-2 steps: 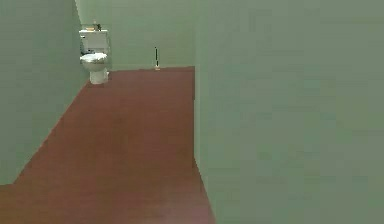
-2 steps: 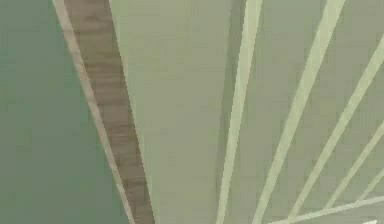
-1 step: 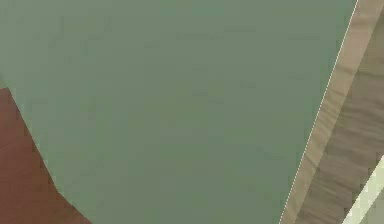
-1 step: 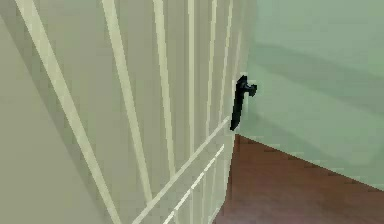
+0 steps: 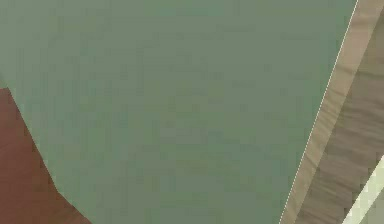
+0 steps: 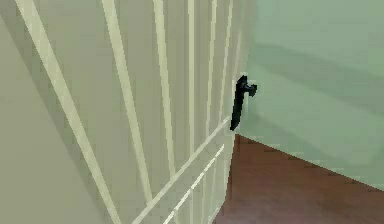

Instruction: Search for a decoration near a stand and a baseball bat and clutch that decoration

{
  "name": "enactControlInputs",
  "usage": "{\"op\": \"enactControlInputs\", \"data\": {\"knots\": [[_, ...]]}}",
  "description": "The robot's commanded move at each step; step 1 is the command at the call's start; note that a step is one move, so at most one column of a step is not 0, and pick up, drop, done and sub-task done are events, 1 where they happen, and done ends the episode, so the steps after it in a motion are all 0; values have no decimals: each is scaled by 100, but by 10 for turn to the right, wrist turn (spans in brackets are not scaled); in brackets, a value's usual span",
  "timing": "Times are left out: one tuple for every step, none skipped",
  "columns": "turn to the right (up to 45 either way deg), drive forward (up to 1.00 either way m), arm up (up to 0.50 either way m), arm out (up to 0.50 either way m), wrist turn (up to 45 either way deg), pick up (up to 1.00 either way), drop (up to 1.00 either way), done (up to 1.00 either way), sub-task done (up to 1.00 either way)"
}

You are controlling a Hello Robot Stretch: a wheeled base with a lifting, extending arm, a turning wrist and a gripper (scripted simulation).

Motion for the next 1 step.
{"op": "enactControlInputs", "data": {"knots": [[-450, 0, 0, 0, 0, 0, 0, 0, 0]]}}
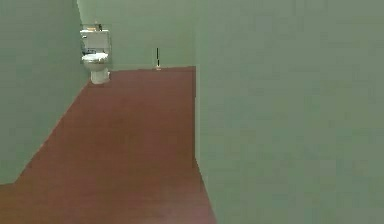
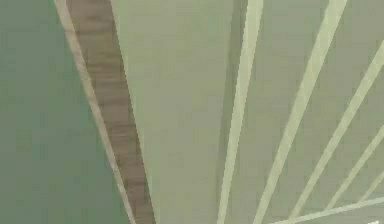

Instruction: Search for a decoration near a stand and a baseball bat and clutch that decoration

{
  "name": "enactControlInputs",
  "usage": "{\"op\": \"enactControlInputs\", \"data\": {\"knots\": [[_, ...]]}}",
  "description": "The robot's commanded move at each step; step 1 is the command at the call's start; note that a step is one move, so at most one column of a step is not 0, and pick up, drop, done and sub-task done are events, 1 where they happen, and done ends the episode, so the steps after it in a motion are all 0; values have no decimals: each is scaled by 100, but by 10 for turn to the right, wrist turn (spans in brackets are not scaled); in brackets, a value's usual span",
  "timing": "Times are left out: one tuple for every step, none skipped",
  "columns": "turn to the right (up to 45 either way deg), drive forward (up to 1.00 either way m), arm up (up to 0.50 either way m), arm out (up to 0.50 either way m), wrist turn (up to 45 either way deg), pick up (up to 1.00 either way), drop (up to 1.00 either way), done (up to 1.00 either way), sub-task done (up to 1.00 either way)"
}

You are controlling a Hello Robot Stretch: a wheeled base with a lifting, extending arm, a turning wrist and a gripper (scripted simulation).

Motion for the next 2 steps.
{"op": "enactControlInputs", "data": {"knots": [[-360, 0, 0, 0, 0, 0, 0, 0, 0], [0, 40, 0, 0, 0, 0, 0, 0, 0]]}}
